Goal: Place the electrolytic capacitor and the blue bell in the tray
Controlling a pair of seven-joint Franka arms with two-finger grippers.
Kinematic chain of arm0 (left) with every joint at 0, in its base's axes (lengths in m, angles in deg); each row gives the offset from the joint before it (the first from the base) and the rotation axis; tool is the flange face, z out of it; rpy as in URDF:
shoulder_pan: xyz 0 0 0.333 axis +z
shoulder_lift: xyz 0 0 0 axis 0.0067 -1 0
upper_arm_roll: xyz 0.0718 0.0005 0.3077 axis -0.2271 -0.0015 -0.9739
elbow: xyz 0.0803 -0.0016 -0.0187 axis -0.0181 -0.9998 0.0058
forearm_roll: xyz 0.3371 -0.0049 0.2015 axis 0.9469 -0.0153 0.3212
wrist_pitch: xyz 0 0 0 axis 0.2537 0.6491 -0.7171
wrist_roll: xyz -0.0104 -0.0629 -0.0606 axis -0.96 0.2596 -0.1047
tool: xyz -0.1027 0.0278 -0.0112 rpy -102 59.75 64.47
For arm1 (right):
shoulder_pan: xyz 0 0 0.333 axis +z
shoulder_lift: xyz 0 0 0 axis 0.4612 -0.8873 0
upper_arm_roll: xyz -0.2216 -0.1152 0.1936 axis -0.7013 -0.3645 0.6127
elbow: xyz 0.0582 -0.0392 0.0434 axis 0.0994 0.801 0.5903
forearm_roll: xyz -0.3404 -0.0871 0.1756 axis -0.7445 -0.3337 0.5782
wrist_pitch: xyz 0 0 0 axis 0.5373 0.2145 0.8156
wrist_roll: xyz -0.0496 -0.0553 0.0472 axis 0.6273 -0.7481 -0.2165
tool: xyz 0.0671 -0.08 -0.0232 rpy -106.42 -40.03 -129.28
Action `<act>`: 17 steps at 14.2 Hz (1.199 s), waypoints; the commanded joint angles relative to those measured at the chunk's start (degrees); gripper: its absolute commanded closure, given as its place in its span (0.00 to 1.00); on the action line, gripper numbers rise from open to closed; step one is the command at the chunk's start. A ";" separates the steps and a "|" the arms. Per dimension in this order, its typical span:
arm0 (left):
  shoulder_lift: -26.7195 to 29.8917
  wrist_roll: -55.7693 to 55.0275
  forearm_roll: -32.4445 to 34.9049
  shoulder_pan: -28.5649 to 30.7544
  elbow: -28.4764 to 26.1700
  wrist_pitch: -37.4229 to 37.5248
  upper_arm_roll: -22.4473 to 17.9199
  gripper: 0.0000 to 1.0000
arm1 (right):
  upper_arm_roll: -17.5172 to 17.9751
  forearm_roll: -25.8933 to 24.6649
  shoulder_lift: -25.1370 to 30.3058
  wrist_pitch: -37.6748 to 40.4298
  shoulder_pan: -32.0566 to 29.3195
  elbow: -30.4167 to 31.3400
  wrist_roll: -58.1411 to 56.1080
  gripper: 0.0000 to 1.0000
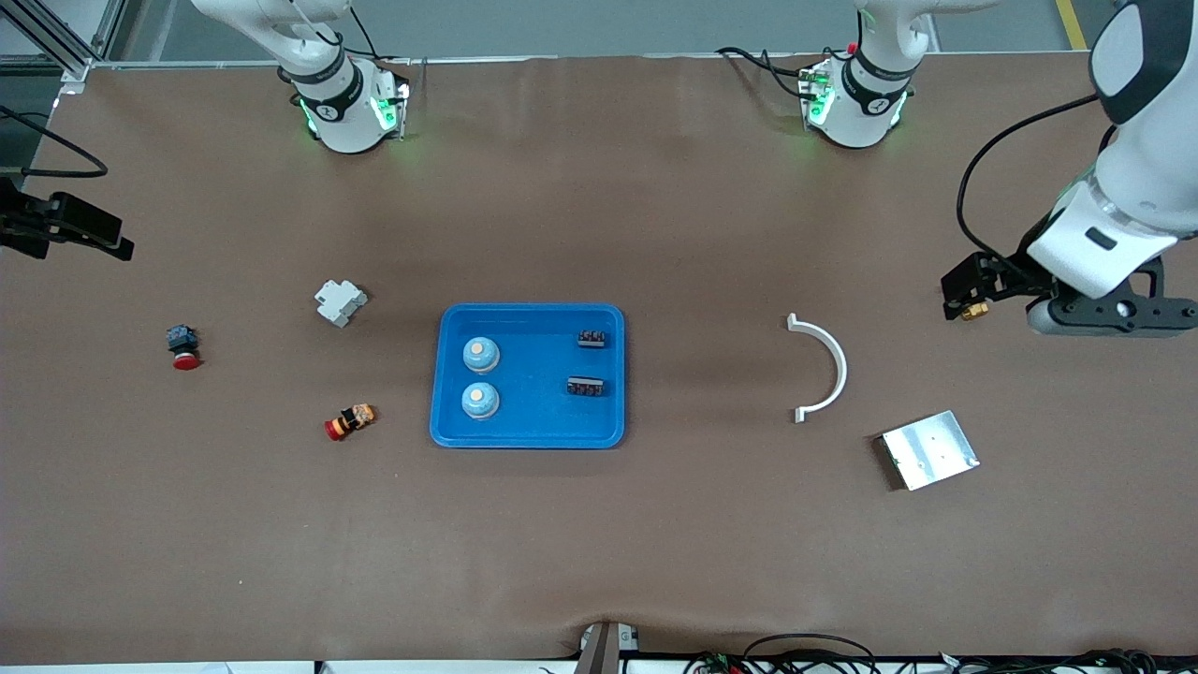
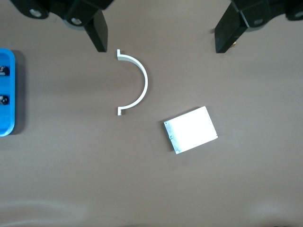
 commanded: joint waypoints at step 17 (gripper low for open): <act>1.99 -3.91 -3.33 -1.32 -2.12 3.53 1.15 0.00 | 0.34 0.88 0.73 0.09 -0.64 0.24 -0.13 0.00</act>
